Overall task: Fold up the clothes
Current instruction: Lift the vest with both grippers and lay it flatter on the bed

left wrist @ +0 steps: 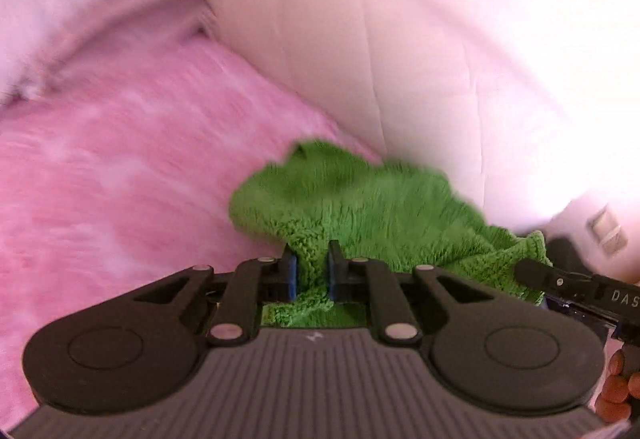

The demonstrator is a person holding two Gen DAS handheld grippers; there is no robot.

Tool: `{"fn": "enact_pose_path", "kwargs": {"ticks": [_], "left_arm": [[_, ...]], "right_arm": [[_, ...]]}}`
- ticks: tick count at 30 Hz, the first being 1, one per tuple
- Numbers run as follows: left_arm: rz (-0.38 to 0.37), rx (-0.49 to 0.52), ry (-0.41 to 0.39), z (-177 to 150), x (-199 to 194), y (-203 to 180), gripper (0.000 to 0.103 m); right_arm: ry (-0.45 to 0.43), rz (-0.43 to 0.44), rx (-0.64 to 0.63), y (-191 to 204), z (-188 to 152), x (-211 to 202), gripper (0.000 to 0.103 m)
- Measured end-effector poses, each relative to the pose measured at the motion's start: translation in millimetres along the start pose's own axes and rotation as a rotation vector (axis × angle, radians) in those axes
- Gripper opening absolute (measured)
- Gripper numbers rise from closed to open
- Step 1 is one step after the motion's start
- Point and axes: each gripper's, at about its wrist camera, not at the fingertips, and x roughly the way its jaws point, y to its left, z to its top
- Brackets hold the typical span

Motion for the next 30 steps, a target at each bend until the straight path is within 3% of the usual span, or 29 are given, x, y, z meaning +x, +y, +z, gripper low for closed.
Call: {"fn": "enact_pose_path", "kwargs": {"ticks": [7, 13, 17, 19, 22, 25, 27, 30], "left_arm": [[0.116, -0.102, -0.244, -24, -189, 61, 0.009], [0.253, -0.118, -0.457, -48, -359, 100, 0.005], [0.358, -0.119, -0.534, -86, -454, 124, 0.006], [0.419, -0.128, -0.492, -112, -481, 140, 0.011], [0.587, -0.178, -0.354, -158, -503, 166, 0.017], [0.731, -0.229, -0.161, -209, -506, 190, 0.017], [0.753, -0.296, -0.035, -245, -501, 200, 0.017], [0.748, -0.367, 0.077, -294, -496, 192, 0.017]], "right_arm": [[-0.035, 0.284, -0.134, 112, -14, -62, 0.011], [-0.055, 0.478, -0.200, 214, -44, -89, 0.010], [-0.036, 0.598, -0.264, 287, -80, -106, 0.011], [0.039, 0.625, -0.324, 321, -108, -117, 0.016], [0.215, 0.549, -0.445, 361, -164, -118, 0.040], [0.309, 0.468, -0.546, 378, -222, -126, 0.042], [0.385, 0.424, -0.625, 382, -255, -136, 0.043], [0.541, 0.342, -0.745, 379, -298, -140, 0.043]]}}
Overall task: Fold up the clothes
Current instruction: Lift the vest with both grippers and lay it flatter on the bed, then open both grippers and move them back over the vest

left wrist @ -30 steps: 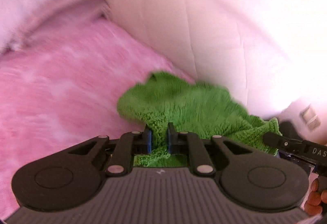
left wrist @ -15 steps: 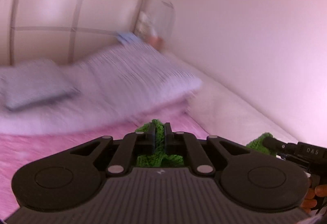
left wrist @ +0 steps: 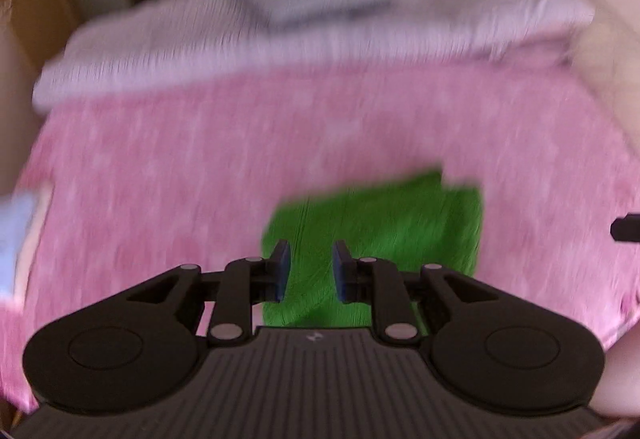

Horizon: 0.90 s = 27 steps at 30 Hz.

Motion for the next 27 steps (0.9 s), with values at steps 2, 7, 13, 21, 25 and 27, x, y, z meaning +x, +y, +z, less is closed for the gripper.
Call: {"fn": "enact_pose_path", "kwargs": {"ticks": [2, 7, 13, 21, 25, 27], "left_arm": [[0.002, -0.016, 0.049, -30, -3, 0, 0.017], [0.005, -0.067, 0.109, -88, -11, -1, 0.017], [0.021, -0.084, 0.097, -114, -22, -38, 0.019], [0.018, -0.107, 0.061, -134, -51, -94, 0.020], [0.031, -0.115, 0.049, -142, -64, -108, 0.020], [0.040, -0.120, 0.049, -147, -67, -112, 0.020]], "right_arm": [[0.091, -0.023, -0.014, 9, -24, 4, 0.043], [0.188, -0.035, -0.061, 4, -60, 11, 0.043], [0.239, -0.013, -0.108, -21, -81, 13, 0.043], [0.287, 0.006, -0.161, -43, -116, 2, 0.043], [0.292, 0.030, -0.189, -47, -124, -4, 0.043], [0.287, 0.042, -0.204, -49, -127, -7, 0.043]]}}
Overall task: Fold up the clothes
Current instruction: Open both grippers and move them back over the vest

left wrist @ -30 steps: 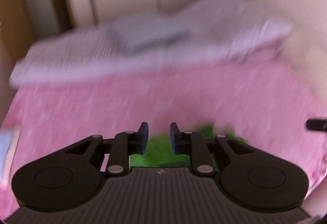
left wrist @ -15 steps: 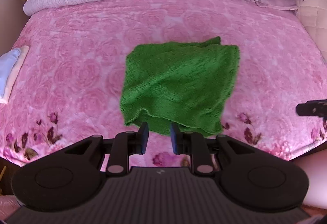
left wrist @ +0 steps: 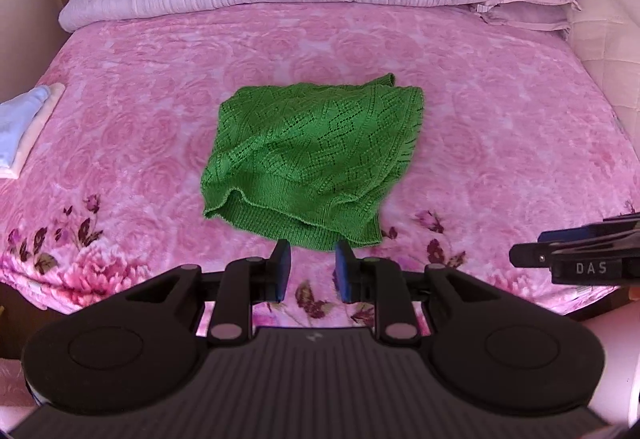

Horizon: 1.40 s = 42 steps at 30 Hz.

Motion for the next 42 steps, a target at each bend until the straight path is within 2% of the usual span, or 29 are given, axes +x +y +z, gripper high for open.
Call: {"fn": "enact_pose_path", "kwargs": {"ticks": [4, 13, 22, 26, 31, 34, 38, 42], "left_arm": [[0.022, -0.012, 0.005, -8, -6, -5, 0.020], [0.040, 0.000, -0.003, -5, -14, -13, 0.021], [-0.028, 0.057, -0.037, -8, -1, -8, 0.028], [-0.052, 0.120, -0.024, -11, 20, -12, 0.032], [-0.138, 0.183, -0.011, -13, 58, -15, 0.036], [-0.174, 0.244, -0.007, -19, 95, -15, 0.036], [-0.185, 0.343, 0.021, -15, 147, -21, 0.036], [-0.197, 0.436, 0.044, -4, 194, -34, 0.036]], "right_arm": [[-0.007, 0.014, -0.019, -2, -3, -4, 0.043], [-0.028, 0.036, 0.003, -16, -4, -8, 0.043], [-0.124, 0.066, 0.101, -41, -2, -9, 0.043], [-0.136, 0.075, 0.171, -58, -4, -1, 0.043], [-0.133, 0.059, 0.234, -72, -9, 20, 0.048], [-0.139, 0.044, 0.287, -83, -18, 47, 0.051], [-0.126, 0.001, 0.377, -95, -34, 93, 0.051], [-0.137, -0.028, 0.502, -101, -51, 110, 0.051]]}}
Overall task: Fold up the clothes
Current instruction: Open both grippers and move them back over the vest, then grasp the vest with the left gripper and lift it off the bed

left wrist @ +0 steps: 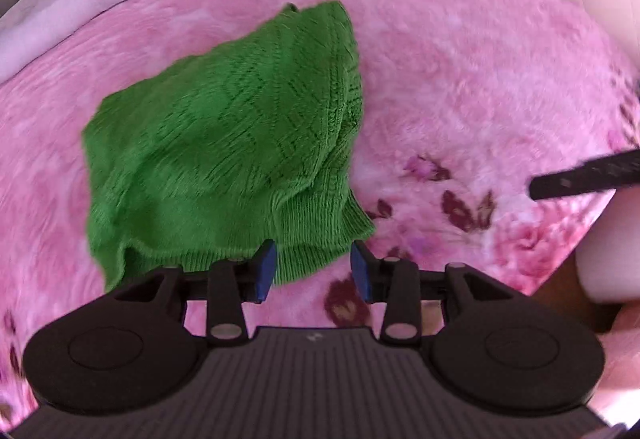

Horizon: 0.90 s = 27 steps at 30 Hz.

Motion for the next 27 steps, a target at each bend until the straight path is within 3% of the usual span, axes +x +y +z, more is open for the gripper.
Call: {"fn": "enact_pose_path", "kwargs": {"ticks": [7, 12, 14, 15, 16, 19, 22, 27], "left_arm": [[-0.018, 0.061, 0.047, 24, 74, -9, 0.036], [0.043, 0.074, 0.063, 24, 110, -15, 0.038], [0.023, 0.049, 0.061, 25, 112, -9, 0.031], [-0.002, 0.038, 0.061, 26, 111, -5, 0.014], [-0.027, 0.033, 0.064, 27, 108, 1, 0.011], [-0.107, 0.021, 0.062, 34, 87, 21, 0.009], [-0.200, -0.024, 0.014, 48, 42, 52, 0.008], [-0.273, -0.039, -0.131, 88, -40, 120, 0.004]], "right_arm": [[0.002, -0.066, 0.128, -17, -14, 10, 0.051], [0.003, -0.109, 0.170, -30, -12, 18, 0.051], [0.007, -0.125, 0.171, -33, -10, 22, 0.051], [0.011, -0.134, 0.170, -33, -8, 24, 0.051], [0.011, -0.136, 0.167, -32, -7, 26, 0.051], [0.003, -0.120, 0.153, -23, -5, 27, 0.051], [-0.006, -0.099, 0.140, -12, -3, 28, 0.051], [0.002, 0.014, 0.108, 36, -10, 37, 0.051]]}}
